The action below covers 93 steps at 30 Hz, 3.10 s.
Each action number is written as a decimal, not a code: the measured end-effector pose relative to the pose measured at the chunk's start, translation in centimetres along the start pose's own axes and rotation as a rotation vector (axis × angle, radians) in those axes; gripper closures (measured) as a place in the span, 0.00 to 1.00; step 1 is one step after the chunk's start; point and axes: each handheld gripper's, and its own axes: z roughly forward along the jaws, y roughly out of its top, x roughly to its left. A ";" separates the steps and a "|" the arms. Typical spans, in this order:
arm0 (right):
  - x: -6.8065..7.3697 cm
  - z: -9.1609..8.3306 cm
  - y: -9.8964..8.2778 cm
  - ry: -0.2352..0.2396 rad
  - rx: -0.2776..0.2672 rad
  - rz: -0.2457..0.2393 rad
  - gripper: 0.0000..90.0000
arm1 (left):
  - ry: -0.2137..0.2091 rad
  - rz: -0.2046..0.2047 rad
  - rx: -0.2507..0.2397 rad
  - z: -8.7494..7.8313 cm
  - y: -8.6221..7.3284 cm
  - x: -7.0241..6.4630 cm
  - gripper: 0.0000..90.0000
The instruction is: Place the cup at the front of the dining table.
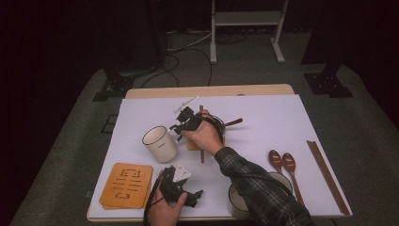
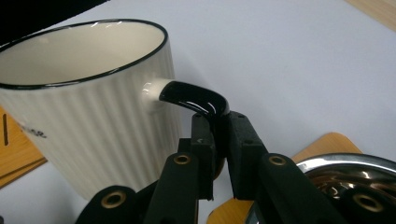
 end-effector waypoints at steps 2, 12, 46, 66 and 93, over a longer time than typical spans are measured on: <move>0.1 -0.1 -0.1 0.002 0.005 -0.002 0.90 | -0.001 0.000 0.001 0.0 0.0 0.0 0.00; 0.3 -0.6 -0.5 0.027 0.034 -0.020 0.90 | 0.000 0.000 0.000 0.0 0.0 0.0 0.00; 0.3 -1.5 -2.5 0.059 0.136 -0.061 0.86 | 0.001 -0.002 -0.001 0.0 0.0 0.0 0.00; 0.0 -2.5 -3.1 0.068 0.142 -0.046 0.89 | 0.002 0.000 -0.003 0.0 0.0 0.0 0.00; -2.3 -8.1 -4.9 0.106 0.038 -0.009 0.63 | 0.001 -0.003 -0.004 0.0 0.0 0.0 0.00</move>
